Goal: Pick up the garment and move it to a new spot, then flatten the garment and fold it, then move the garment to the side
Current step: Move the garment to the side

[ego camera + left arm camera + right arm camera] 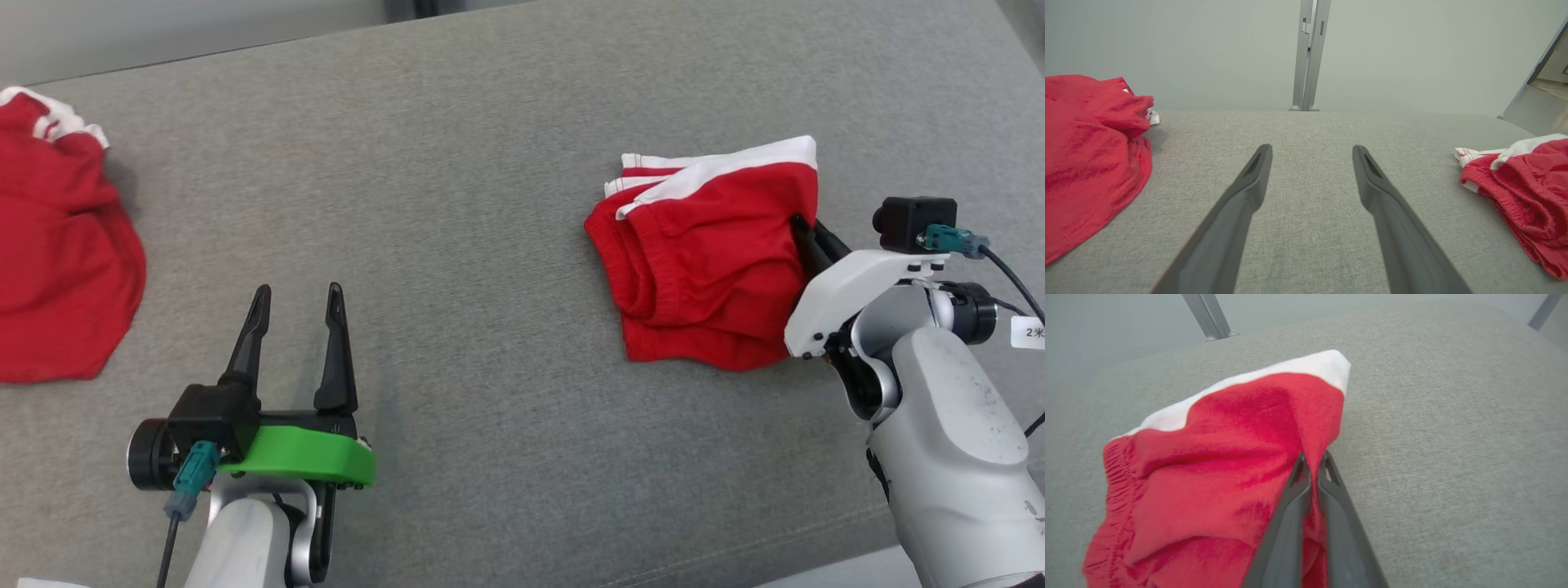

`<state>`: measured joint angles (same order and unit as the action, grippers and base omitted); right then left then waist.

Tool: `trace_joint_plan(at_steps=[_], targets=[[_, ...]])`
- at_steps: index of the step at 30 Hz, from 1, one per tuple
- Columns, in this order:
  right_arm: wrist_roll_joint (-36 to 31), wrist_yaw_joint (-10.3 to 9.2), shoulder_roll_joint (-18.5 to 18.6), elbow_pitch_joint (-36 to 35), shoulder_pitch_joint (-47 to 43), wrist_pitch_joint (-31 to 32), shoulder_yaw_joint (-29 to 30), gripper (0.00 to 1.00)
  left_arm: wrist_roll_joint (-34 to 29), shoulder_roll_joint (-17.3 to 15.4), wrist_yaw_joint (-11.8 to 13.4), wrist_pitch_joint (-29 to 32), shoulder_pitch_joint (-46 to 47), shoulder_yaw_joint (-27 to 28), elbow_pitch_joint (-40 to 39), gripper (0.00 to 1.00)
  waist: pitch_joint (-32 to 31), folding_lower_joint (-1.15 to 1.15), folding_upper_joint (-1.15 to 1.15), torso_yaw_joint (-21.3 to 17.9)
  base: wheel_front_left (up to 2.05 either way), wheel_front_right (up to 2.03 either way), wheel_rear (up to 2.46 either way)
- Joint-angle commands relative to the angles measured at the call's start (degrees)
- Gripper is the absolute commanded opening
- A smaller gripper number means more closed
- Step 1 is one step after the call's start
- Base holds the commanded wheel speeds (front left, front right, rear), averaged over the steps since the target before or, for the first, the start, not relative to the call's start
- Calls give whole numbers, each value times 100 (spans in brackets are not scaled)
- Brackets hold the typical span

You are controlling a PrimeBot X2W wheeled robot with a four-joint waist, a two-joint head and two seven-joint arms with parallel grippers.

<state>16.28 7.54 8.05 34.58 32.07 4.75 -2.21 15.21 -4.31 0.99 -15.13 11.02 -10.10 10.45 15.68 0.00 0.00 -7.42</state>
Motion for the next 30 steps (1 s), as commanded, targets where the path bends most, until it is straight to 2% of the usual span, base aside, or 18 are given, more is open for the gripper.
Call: trace_joint_plan(at_steps=[1,7,12,20,26,30], targets=[[-44,-10,-23,45,118,-106,79,0,-58,-76,-20,21,147,-20,-8,100,506,0,0,-891,0,0,0],[-81,-10,-138,236,231,-363,273,0,-142,-197,-40,151,321,-102,-108,100,699,0,0,-1312,0,0,0],[-88,-10,-208,444,309,-511,289,0,-169,-260,-42,239,369,-153,-207,100,787,0,0,-1361,0,0,0],[-326,-10,-51,874,708,-642,359,0,-160,-293,4,278,356,-195,-297,100,809,0,0,-995,0,0,0],[-616,-10,367,1258,1294,-590,515,0,-164,-305,27,288,330,-244,-400,100,855,0,0,-604,0,0,0],[-891,-10,778,1580,1686,-482,724,0,-145,-303,42,317,306,-279,-497,100,925,0,0,-354,0,0,0]])
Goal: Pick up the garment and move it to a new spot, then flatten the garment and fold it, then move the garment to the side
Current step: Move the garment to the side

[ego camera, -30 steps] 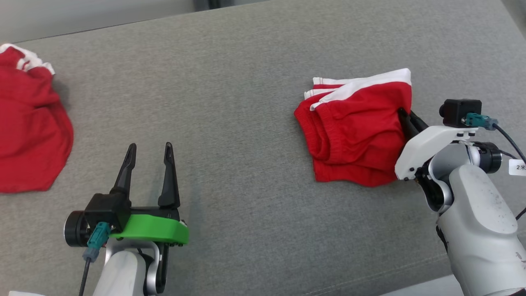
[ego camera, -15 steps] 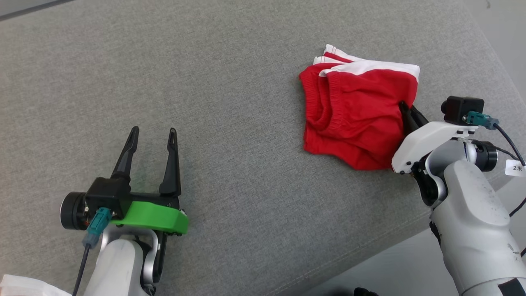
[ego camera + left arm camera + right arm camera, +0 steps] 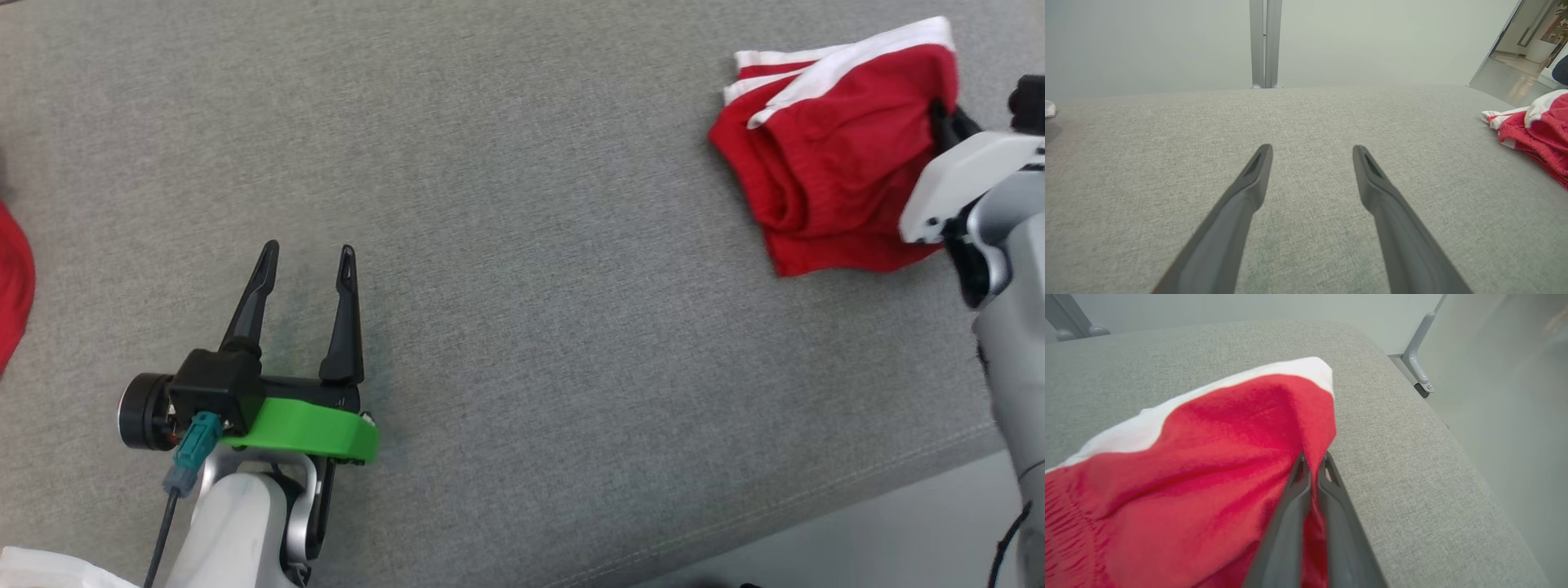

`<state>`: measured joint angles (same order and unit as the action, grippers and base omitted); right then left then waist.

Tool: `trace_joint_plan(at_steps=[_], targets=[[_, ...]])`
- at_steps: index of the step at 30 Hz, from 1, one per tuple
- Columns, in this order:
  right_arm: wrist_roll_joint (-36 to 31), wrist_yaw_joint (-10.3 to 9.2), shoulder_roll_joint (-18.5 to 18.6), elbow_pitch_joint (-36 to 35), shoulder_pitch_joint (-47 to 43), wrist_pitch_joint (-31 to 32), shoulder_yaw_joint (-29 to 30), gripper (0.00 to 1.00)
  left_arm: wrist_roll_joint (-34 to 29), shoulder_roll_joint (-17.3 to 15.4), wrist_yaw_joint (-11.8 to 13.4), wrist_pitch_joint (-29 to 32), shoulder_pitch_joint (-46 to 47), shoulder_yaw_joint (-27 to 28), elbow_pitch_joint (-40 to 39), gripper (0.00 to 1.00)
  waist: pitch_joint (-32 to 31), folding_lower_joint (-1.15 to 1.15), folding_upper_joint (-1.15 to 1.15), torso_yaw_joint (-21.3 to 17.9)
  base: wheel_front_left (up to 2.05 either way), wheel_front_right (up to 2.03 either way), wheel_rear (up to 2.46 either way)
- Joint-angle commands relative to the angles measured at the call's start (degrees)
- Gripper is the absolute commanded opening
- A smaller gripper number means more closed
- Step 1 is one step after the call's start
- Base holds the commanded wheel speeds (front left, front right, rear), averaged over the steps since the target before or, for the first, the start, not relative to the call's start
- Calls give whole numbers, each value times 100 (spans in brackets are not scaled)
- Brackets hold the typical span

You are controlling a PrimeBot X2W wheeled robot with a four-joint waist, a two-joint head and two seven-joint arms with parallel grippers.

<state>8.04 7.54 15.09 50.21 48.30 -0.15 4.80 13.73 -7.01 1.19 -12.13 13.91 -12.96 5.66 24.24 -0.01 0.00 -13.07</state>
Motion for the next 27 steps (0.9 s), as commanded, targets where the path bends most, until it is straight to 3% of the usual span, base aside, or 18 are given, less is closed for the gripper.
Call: trace_joint_plan(at_steps=[1,10,17,19,20,27], targets=[[-142,-10,203,94,166,24,94,0,3,-36,27,28,11,-7,-45,100,94,1,0,278,0,0,0],[-817,-10,1007,516,794,141,766,0,5,-70,45,60,-4,-80,-213,100,320,1,0,658,0,0,0],[-1445,-10,1259,617,1018,92,1178,0,-1,-67,78,49,21,-130,-265,100,440,1,0,771,0,0,0],[-1648,-10,1218,625,1062,-12,1298,49,0,-72,90,39,35,-138,-243,100,465,1,0,773,0,0,0],[-1767,-10,1152,611,1060,-70,1367,100,0,-68,95,33,41,-146,-230,100,466,1,0,769,0,0,0],[-2324,-10,881,630,1084,-530,1798,100,23,-36,95,-2,121,-216,-136,100,410,1,0,762,0,0,0]])
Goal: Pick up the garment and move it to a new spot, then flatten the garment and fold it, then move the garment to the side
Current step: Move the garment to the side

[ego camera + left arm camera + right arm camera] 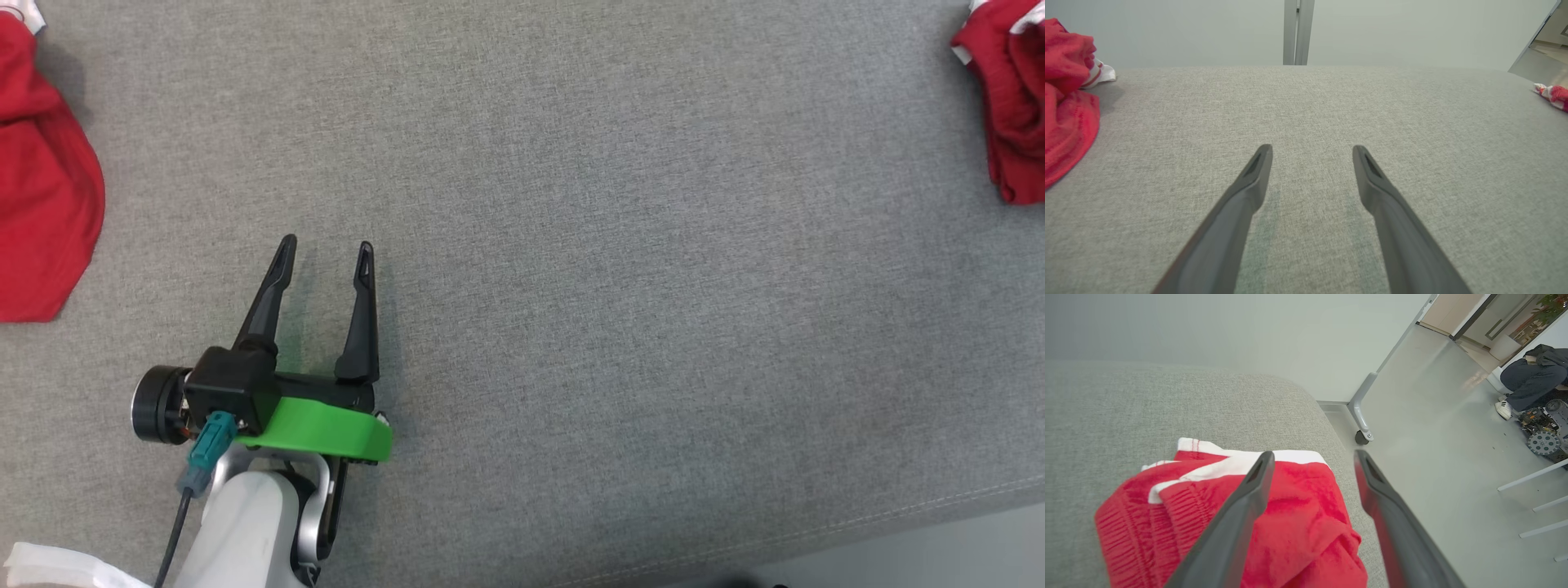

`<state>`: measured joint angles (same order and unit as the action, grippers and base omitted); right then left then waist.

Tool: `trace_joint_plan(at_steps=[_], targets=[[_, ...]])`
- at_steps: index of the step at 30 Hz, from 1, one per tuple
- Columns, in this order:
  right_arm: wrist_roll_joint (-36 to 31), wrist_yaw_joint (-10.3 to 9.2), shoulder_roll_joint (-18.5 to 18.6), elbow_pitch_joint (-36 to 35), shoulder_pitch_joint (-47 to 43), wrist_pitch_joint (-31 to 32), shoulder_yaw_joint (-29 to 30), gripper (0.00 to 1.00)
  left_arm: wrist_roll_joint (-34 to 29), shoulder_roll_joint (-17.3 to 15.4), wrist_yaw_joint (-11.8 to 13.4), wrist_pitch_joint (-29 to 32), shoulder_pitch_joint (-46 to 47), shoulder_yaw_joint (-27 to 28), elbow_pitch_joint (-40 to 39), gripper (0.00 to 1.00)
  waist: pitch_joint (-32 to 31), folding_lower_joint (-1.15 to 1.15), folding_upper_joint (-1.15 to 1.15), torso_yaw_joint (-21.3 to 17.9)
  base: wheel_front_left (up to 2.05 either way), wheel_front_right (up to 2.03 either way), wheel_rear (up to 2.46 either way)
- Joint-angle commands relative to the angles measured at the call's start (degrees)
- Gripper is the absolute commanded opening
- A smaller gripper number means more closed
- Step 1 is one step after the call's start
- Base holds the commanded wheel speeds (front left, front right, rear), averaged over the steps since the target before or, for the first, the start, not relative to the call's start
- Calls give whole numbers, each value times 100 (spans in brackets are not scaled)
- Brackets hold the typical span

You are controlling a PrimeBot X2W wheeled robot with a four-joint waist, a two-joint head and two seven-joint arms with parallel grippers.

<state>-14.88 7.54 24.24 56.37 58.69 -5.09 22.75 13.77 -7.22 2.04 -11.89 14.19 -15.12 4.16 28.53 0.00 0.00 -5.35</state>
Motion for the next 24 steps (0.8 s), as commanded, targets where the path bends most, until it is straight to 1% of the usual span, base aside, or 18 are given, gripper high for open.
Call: trace_joint_plan(at_steps=[1,6,9,17,21,24], targets=[[-91,-10,-75,22,62,-91,39,100,24,-16,16,-35,92,4,40,100,-45,0,0,-18,0,0,0],[-256,-10,-299,95,136,-293,-1,100,147,20,25,-103,78,61,145,100,-248,0,0,-47,0,0,0],[-266,-10,-478,183,131,-484,-115,100,217,48,33,-163,70,115,310,100,-507,0,0,-48,0,0,0],[-44,-10,-999,445,-109,-848,-748,100,402,156,76,-288,-149,287,724,100,-1404,0,0,59,0,0,0],[199,-10,-1330,439,-371,-962,-1114,100,515,198,106,-326,-327,411,898,100,-1863,0,0,137,0,0,0],[424,-10,-1532,292,-662,-1002,-1377,100,567,216,126,-328,-479,525,1013,100,-2150,0,0,205,0,0,0]])
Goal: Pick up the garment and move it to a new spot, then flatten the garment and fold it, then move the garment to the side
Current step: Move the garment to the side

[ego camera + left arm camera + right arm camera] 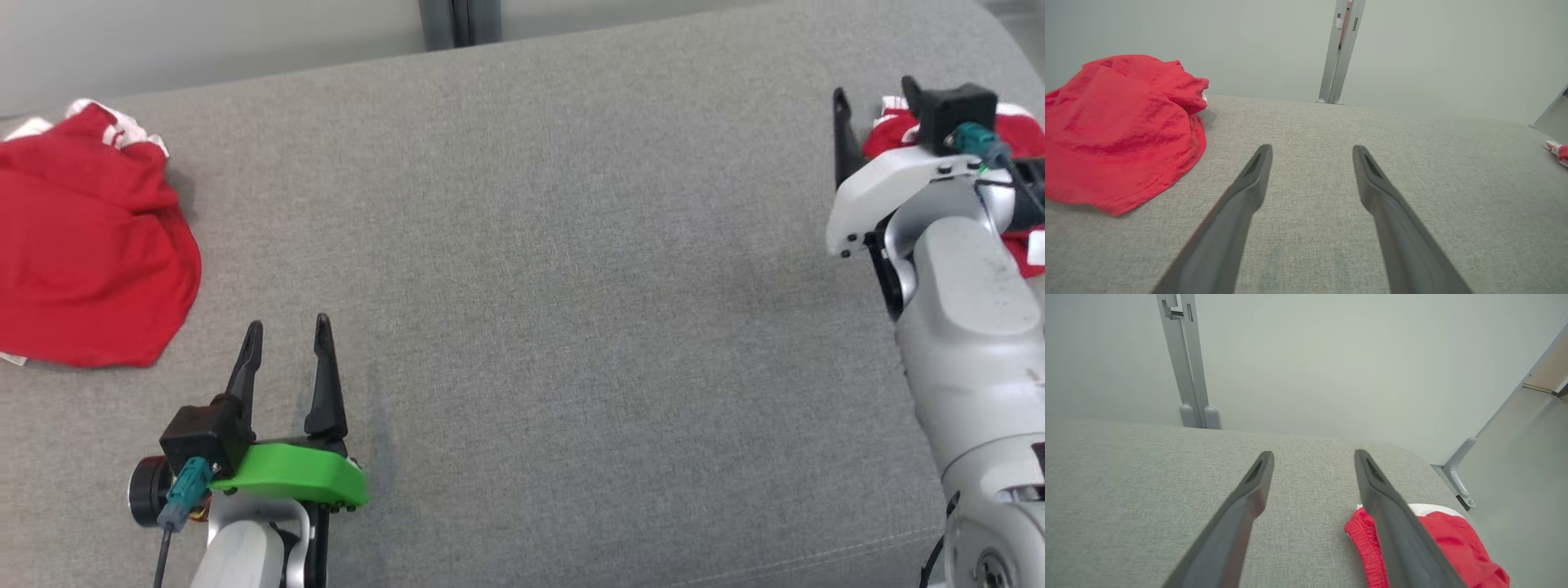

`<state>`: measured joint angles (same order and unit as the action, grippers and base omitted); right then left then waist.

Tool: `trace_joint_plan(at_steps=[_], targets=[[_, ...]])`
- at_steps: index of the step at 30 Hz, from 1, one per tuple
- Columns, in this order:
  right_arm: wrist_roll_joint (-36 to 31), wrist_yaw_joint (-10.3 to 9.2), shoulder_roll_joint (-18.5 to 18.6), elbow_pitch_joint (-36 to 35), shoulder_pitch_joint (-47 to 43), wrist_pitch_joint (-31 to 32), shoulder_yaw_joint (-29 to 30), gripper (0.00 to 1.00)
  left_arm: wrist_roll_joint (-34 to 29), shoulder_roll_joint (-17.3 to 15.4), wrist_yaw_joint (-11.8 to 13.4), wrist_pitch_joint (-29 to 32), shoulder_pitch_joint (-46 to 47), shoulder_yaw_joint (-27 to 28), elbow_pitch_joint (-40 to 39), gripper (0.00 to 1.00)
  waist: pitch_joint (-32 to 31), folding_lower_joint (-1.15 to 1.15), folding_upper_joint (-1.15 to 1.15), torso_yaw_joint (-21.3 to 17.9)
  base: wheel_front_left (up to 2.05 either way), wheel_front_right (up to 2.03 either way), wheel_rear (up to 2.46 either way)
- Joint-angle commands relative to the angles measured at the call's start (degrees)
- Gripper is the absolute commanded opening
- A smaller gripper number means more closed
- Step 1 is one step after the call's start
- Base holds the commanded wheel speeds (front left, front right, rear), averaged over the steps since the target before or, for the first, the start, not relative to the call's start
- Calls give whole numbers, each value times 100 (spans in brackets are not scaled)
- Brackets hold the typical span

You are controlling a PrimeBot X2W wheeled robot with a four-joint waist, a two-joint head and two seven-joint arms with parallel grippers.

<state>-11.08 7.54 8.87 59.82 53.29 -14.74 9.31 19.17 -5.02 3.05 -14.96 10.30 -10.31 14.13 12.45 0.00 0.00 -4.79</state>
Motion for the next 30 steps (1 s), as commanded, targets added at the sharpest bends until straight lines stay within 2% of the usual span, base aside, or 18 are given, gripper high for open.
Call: trace_joint_plan(at_steps=[1,6,12,20,22,30], targets=[[110,-10,-48,-139,-222,-45,-93,100,40,-2,36,-24,-136,76,30,100,-613,0,0,166,0,0,0],[668,-10,-340,-983,-1069,-43,-392,100,51,39,52,-23,-412,293,16,100,-888,0,0,242,0,0,0],[1187,-10,-507,-2115,-2181,-46,-643,100,25,103,17,-24,-678,510,-28,100,-1004,0,0,281,0,0,0],[1415,-11,-587,-3409,-3675,-47,-575,100,-48,148,-42,-24,-953,653,-51,100,-1123,0,0,351,0,0,0],[1674,-10,-596,-3638,-4012,-14,-654,100,-57,153,-48,-24,-1024,683,-81,100,-1147,0,0,368,0,0,0],[1950,-10,-594,-4442,-4762,93,-906,100,-127,182,-42,-19,-1327,581,-168,100,-1189,0,0,377,0,0,0]])
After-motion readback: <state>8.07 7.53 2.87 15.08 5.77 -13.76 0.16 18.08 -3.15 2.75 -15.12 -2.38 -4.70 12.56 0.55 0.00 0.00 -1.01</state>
